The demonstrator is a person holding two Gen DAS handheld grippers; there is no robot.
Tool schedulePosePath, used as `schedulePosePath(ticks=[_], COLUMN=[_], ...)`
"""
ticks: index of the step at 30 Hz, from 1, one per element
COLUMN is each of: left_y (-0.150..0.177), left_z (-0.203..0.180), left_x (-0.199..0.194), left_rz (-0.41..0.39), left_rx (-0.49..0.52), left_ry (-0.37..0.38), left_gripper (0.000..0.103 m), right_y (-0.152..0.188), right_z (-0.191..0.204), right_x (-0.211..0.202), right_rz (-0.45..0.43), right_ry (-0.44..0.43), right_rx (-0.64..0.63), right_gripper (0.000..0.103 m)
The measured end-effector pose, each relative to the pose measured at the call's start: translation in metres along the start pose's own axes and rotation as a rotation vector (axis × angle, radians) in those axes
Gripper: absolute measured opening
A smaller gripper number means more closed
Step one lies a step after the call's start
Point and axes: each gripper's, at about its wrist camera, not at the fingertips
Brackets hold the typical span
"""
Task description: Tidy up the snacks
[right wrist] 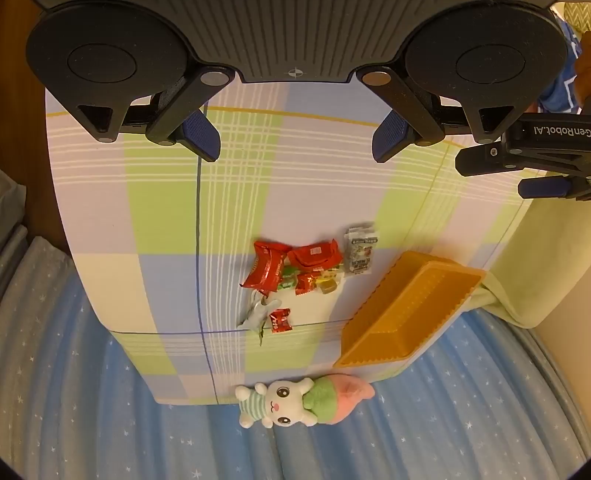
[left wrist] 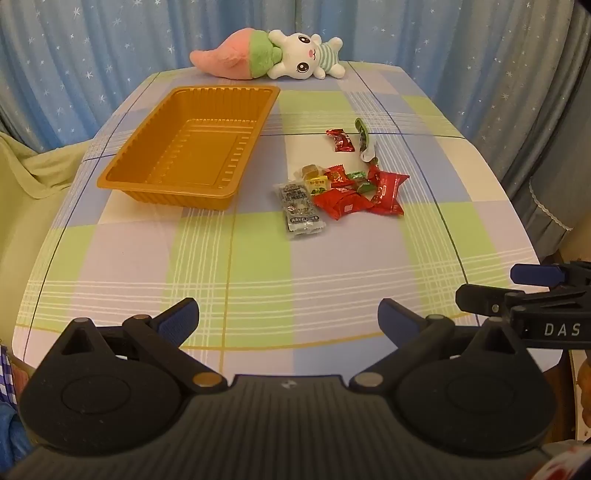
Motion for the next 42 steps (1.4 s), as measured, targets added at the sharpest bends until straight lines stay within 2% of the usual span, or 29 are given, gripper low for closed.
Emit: schedulePosePath(ticks=[42], left_y=[-0.0017], left_z=[-0.003], left_x=[0.0055], left_rz=[0.001], left_rx=[0.006], left_ry=[-0.004], left_gripper=[0.103], right_y=[-0.0027], right_z=[-0.0029], right_x=[0.0062], right_rz=[0.001], right_ry=[-0.006], right_rx=[0.0], right_gripper=[0.089])
Point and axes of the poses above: each gripper's, at about its wrist camera, not at the fingertips, and x roughly the way its jaws point, z to its left, y to its underside, and after that the axes turned 9 degrees about -z, right-handed
